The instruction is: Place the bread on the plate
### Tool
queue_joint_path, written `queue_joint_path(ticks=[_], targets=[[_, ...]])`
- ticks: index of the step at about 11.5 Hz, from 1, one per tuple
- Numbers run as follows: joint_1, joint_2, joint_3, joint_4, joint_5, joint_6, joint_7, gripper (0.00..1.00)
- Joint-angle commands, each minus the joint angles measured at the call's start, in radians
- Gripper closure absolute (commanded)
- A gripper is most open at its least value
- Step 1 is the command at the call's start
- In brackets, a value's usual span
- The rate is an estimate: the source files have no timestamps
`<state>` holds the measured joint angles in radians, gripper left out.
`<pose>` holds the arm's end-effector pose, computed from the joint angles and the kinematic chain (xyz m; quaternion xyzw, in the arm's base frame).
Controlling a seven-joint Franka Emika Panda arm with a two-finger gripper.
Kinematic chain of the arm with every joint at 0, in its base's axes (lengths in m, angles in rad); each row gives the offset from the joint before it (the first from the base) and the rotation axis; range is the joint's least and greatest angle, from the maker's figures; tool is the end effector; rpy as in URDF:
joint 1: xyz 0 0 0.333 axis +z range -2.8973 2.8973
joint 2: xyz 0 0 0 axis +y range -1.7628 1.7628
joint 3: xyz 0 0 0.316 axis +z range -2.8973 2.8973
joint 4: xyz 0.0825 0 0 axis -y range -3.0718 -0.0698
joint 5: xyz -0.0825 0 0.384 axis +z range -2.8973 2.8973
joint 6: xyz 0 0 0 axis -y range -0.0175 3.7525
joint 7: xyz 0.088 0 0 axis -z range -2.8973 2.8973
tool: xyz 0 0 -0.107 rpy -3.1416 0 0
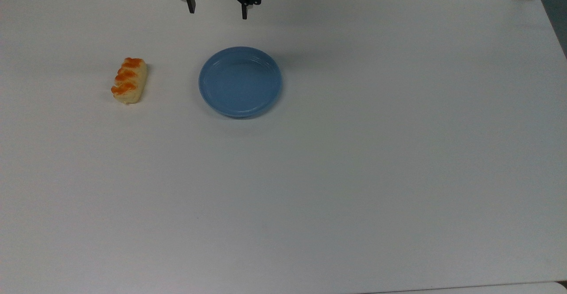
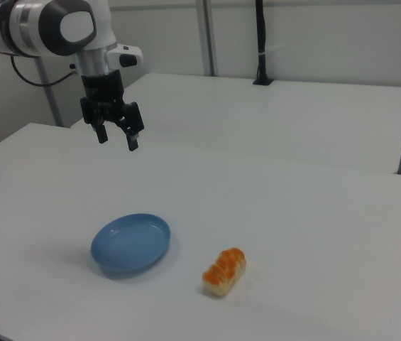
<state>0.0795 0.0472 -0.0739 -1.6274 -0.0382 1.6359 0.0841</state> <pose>0.5716 0.0002 0.5769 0.9989 -0.0376 -0.0183 0.0216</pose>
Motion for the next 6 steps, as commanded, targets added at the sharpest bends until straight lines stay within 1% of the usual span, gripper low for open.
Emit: queue_joint_path(ticks=[1, 6], targets=[[-0.015, -0.006, 0.011, 0.015, 0.006, -0.051, -0.044, 0.0], [-0.017, -0.004, 0.005, 0.018, 0.008, -0.048, -0.044, 0.0]])
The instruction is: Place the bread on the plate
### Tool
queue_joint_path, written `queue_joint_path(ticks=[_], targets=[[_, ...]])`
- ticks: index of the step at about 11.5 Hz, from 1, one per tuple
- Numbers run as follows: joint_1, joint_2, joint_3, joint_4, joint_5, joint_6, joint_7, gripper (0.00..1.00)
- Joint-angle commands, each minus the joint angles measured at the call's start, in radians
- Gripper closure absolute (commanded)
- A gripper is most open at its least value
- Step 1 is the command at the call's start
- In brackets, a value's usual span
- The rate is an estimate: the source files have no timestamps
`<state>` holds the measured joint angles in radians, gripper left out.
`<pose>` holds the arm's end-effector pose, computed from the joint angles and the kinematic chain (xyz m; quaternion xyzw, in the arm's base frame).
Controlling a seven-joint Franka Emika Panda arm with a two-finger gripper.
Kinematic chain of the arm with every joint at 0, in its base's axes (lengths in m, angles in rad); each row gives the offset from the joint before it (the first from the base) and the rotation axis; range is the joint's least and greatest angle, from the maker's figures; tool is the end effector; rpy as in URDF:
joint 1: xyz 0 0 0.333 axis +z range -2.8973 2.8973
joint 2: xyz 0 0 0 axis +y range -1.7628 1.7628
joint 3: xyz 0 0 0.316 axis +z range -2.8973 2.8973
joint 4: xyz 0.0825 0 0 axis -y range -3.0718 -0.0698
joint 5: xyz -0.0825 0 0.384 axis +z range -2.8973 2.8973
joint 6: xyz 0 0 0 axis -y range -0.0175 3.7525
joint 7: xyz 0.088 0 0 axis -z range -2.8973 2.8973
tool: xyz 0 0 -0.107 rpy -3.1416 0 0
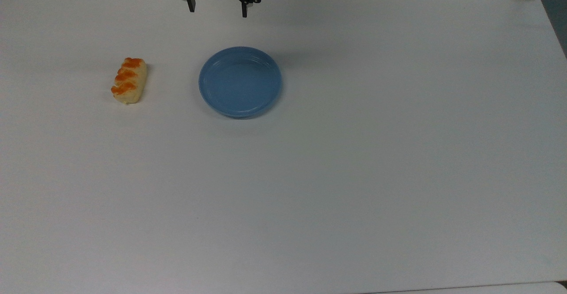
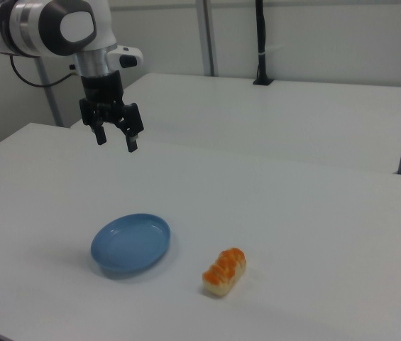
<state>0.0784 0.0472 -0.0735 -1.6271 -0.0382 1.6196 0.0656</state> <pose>0.5698 -0.0002 0.5756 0.9990 -0.0289 -0.0265 0.0217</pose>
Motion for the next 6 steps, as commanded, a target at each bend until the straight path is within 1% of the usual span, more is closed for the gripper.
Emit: queue_joint_path(ticks=[1, 2, 3, 4, 5, 6], targets=[[-0.016, -0.004, 0.003, 0.019, 0.009, -0.03, -0.026, 0.0], [-0.017, -0.003, 0.0, 0.019, 0.009, -0.029, -0.045, 0.0], [-0.017, -0.003, -0.017, 0.021, 0.014, -0.027, -0.082, 0.0], [-0.017, -0.003, -0.043, 0.029, 0.033, -0.029, -0.108, 0.0], [-0.017, 0.002, -0.081, 0.035, 0.049, -0.027, -0.136, 0.0], [-0.017, 0.01, -0.119, 0.032, 0.049, -0.015, -0.18, 0.0]])
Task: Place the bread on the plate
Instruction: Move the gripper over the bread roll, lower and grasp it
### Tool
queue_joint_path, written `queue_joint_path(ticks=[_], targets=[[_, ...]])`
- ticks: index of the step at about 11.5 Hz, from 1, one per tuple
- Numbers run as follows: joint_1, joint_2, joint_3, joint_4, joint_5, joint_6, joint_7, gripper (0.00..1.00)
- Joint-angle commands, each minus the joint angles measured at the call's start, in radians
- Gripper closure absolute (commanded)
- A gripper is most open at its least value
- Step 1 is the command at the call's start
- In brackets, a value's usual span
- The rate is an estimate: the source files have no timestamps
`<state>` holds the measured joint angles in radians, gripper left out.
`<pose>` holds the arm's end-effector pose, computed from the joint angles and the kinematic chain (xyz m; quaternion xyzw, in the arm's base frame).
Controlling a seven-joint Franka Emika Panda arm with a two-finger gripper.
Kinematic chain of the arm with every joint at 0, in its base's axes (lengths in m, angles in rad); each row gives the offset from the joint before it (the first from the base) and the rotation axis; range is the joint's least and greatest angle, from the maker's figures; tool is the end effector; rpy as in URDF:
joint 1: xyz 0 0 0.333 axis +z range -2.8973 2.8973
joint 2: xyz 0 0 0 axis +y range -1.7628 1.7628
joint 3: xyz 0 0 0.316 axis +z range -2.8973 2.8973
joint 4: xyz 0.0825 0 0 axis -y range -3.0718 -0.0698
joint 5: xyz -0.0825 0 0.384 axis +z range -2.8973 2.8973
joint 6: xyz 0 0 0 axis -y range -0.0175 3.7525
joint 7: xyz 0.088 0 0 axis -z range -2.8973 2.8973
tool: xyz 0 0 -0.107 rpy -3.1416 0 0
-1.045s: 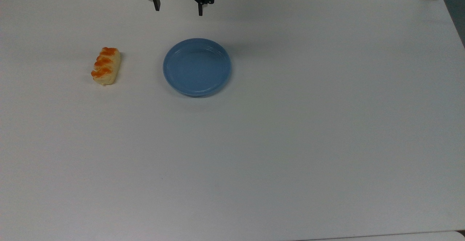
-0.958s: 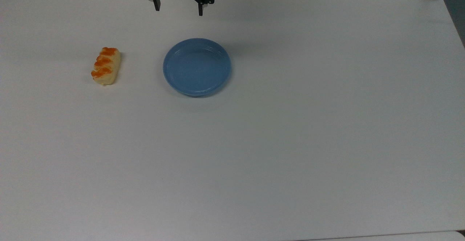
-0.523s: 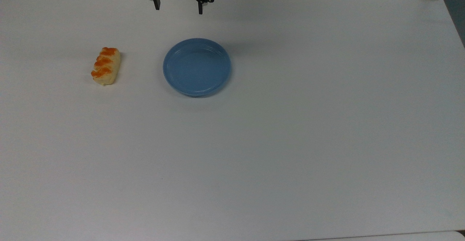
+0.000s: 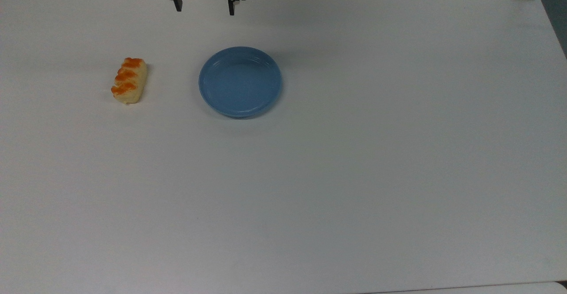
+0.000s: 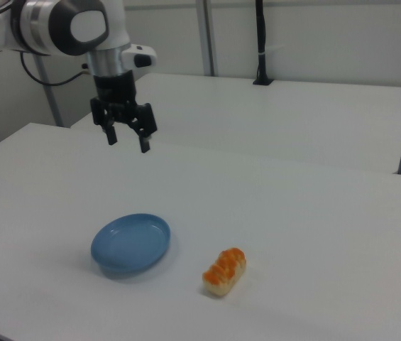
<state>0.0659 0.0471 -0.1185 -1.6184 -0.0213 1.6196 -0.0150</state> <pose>0.5695 -0.0307 0.5799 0.9995 -0.0180 -0.0232 0.0126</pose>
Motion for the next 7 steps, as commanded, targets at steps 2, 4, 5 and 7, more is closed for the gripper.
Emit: queue_joint_path(ticks=[2, 4, 5, 7], targets=[[-0.018, 0.048, -0.159, -0.027, 0.023, 0.063, -0.219, 0.0], [-0.041, 0.1, -0.219, -0.116, 0.018, 0.208, -0.285, 0.0], [-0.044, 0.134, -0.242, -0.168, 0.017, 0.297, -0.287, 0.0], [-0.061, 0.198, -0.254, -0.237, 0.014, 0.448, -0.286, 0.0]])
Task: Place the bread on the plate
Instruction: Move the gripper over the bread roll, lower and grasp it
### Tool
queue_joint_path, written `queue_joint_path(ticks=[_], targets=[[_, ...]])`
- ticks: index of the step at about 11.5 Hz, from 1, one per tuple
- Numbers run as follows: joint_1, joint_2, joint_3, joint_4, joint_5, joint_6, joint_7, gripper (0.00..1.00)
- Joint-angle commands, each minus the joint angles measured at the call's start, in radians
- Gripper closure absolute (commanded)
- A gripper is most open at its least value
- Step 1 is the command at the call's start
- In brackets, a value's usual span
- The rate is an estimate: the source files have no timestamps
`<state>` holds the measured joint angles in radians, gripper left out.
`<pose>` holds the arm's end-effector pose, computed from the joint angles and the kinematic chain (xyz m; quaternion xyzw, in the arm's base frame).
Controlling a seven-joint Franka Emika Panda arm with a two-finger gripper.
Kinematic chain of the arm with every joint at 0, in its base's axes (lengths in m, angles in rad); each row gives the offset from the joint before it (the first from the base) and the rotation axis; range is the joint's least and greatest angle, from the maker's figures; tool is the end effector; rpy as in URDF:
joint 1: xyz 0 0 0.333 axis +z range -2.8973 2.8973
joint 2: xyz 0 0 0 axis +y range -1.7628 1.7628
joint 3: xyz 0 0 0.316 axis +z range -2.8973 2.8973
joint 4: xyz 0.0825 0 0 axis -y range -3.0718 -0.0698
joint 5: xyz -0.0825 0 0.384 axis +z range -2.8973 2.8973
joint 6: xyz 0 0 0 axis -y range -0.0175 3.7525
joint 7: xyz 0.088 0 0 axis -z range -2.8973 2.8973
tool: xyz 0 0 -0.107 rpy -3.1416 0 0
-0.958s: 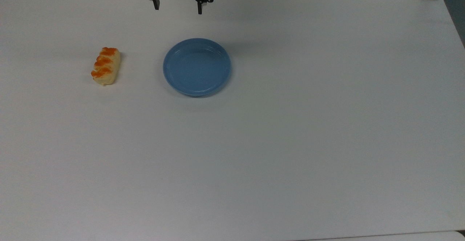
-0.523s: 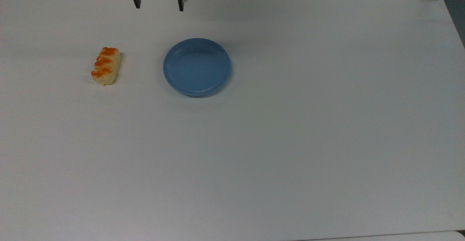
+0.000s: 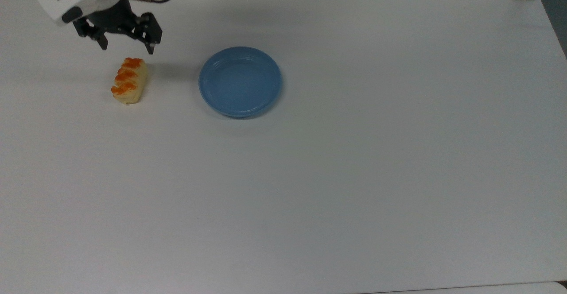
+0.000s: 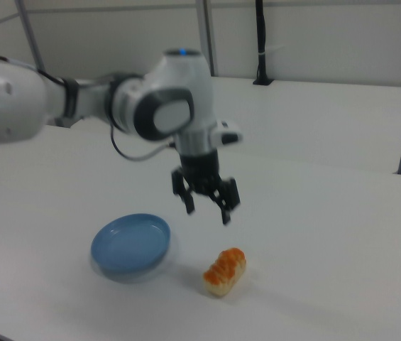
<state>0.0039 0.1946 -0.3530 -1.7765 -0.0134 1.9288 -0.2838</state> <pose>0.5767 -0.1986 0.4498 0.9987 -0.0276 -0.0268 0.0330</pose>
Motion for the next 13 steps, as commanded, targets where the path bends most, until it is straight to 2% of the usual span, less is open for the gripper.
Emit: queue_joint_path(ticks=[1, 4, 5, 7, 8, 10, 13], targets=[[-0.014, 0.078, -0.023, -0.093, 0.003, 0.178, -0.017, 0.0], [-0.018, 0.138, -0.044, -0.136, -0.022, 0.254, -0.017, 0.0], [-0.018, 0.14, -0.043, -0.15, -0.023, 0.265, -0.018, 0.06], [-0.016, 0.138, -0.043, -0.152, -0.025, 0.263, -0.018, 0.38], [-0.012, 0.132, -0.044, -0.149, -0.025, 0.256, -0.017, 0.49], [0.011, 0.094, -0.041, -0.143, -0.023, 0.196, -0.011, 0.52], [0.124, 0.054, -0.035, -0.087, -0.011, 0.058, 0.035, 0.52]])
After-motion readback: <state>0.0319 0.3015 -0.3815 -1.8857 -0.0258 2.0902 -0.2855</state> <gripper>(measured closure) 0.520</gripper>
